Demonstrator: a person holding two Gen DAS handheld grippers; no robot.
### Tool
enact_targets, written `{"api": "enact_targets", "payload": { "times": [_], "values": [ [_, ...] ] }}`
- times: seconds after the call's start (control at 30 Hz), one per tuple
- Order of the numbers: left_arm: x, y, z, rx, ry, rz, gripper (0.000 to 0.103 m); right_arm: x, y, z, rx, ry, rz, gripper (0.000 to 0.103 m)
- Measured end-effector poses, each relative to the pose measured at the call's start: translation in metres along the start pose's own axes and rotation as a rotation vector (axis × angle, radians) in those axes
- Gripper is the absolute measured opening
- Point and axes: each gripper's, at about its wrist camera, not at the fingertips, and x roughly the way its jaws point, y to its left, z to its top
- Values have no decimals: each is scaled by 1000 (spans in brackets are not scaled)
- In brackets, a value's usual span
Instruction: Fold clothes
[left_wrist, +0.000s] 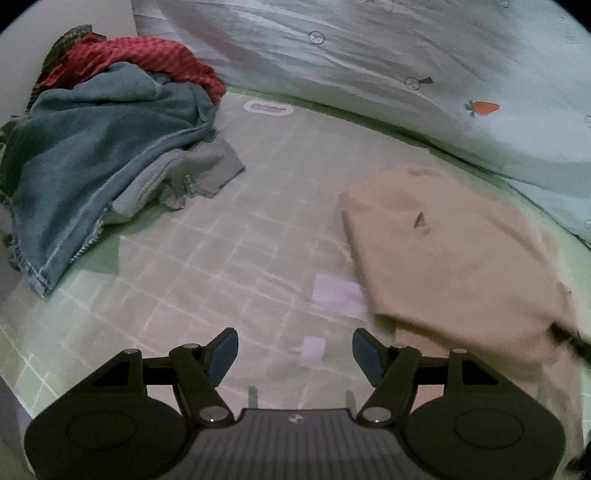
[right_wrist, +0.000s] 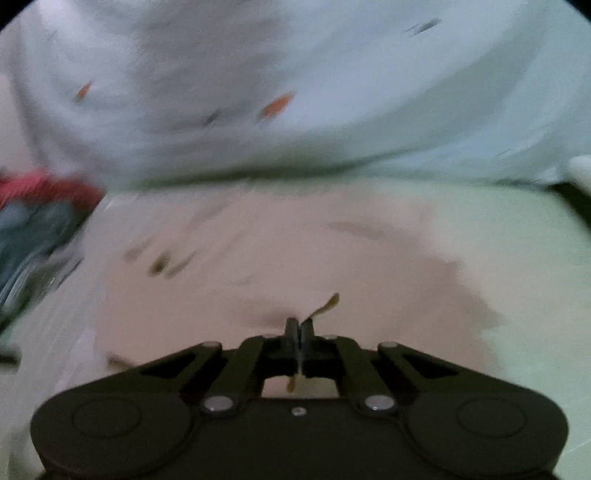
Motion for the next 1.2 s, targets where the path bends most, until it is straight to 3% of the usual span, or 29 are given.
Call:
{"api": "enact_targets", "payload": {
  "times": [0.2, 0.27, 0.3, 0.33, 0.37, 0.4, 0.47, 0.5, 0.6, 0.77, 0.83, 1.07, 1.2],
  "values": [
    [-2, -9, -9, 3, 14, 23, 69, -20, -95, 42, 103, -148, -354, 2],
    [-3, -8, -11, -4, 17, 28, 69, -26, -125, 53, 134, -189, -485, 8],
    [-3, -8, -12, -7, 19, 31, 69, -29, -136, 56, 146, -203, -540, 34],
    [-3, -8, -13, -10, 21, 33, 69, -32, -140, 54, 147, -203, -567, 72],
    [-3, -7, -13, -13, 24, 36, 69, -35, -142, 52, 145, -204, -589, 84],
    [-3, -6, -14, -16, 27, 38, 69, -37, -138, 45, 132, -208, -590, 88],
    [-3, -3, -15, -21, 31, 41, 69, -37, -124, 30, 95, -188, -564, 92],
    [-3, -2, -16, -21, 32, 41, 69, -33, -115, 24, 87, -165, -543, 100],
    [-4, 1, -16, -12, 35, 39, 70, -20, -76, 0, 110, -101, -444, 103],
    [-9, 10, -9, -10, 50, 39, 74, -8, -9, -24, 187, 4, -246, 103],
    [-9, 16, -9, 2, 26, 18, 79, -9, 23, -31, 132, -2, -213, 103],
    [-4, 39, -13, 64, -1, -50, 79, -23, 125, -59, -8, 47, -83, 103],
    [-10, 57, -24, 80, 10, -47, 79, -22, 164, -72, -2, 87, -20, 93]
  ]
}}
